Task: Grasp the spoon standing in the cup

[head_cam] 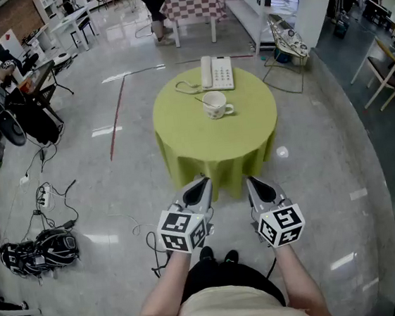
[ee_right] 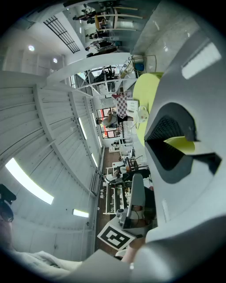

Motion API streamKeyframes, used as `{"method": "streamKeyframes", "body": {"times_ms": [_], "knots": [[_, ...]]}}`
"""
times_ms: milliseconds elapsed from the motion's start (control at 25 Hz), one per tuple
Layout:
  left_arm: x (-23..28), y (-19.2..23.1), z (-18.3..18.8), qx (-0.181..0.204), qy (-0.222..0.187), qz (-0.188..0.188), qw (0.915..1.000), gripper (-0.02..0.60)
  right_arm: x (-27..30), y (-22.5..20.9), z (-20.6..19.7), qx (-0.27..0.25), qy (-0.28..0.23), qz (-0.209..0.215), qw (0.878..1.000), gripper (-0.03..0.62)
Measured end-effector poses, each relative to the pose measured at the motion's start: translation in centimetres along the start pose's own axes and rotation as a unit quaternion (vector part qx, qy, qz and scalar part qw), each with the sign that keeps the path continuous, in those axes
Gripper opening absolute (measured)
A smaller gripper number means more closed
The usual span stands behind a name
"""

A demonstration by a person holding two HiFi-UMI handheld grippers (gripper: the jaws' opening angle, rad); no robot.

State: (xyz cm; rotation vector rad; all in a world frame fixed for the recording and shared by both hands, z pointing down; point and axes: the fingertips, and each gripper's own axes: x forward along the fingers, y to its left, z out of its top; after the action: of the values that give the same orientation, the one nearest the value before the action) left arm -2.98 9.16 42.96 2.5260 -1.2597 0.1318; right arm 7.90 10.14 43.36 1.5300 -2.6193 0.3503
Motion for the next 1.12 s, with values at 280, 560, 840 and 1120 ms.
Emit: {"method": "streamKeyframes", "body": {"times_ms": [280, 560, 840, 1120], "knots": [[0.2, -0.1, -0.5, -0.013, -0.004, 0.029, 0.9995, 0.002, -0.9, -1.9, -1.0, 0.02, 0.015, -0.008, 1.0, 0.002], [0.9, 1.0, -0.2, -0.012, -0.008, 0.041, 0.9991, 0.002, -0.3, -3.3, -1.1, 0.043, 0.01, -0.003, 0.999, 0.002], [3.8, 2.6, 0.7, -0.016, -0.011, 0.036, 0.9992, 0.003, 1.4, -5.2, -0.2, 0.042, 0.003, -0.005, 0.999, 0.002], [7.8, 5.0, 1.4, -0.012, 0.004, 0.025, 0.9996, 0.029, 5.3, -6.8, 0.5, 0.046, 0.005, -0.004, 0.999, 0.002]]}}
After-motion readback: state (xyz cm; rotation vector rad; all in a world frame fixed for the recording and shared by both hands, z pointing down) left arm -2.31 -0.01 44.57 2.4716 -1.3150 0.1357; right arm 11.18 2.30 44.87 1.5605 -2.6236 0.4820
